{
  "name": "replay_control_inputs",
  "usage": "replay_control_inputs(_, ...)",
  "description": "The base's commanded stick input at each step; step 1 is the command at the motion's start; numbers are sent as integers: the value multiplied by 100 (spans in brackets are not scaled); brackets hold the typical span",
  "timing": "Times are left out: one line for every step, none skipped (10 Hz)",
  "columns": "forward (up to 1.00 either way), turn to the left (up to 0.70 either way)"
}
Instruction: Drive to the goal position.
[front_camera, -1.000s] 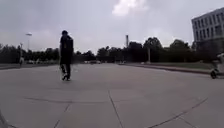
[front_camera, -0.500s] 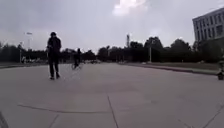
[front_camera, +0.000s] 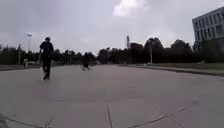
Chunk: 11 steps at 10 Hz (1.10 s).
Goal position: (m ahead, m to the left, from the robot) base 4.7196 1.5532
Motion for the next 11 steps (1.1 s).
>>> replay_control_inputs(70, 0)
replay_control_inputs(70, 1)
replay_control_inputs(70, 8)
replay_control_inputs(70, 13)
replay_control_inputs(70, 3)
replay_control_inputs(70, 0)
replay_control_inputs(70, 0)
replay_control_inputs(70, 0)
replay_control_inputs(70, 0)
replay_control_inputs(70, 0)
replay_control_inputs(70, 0)
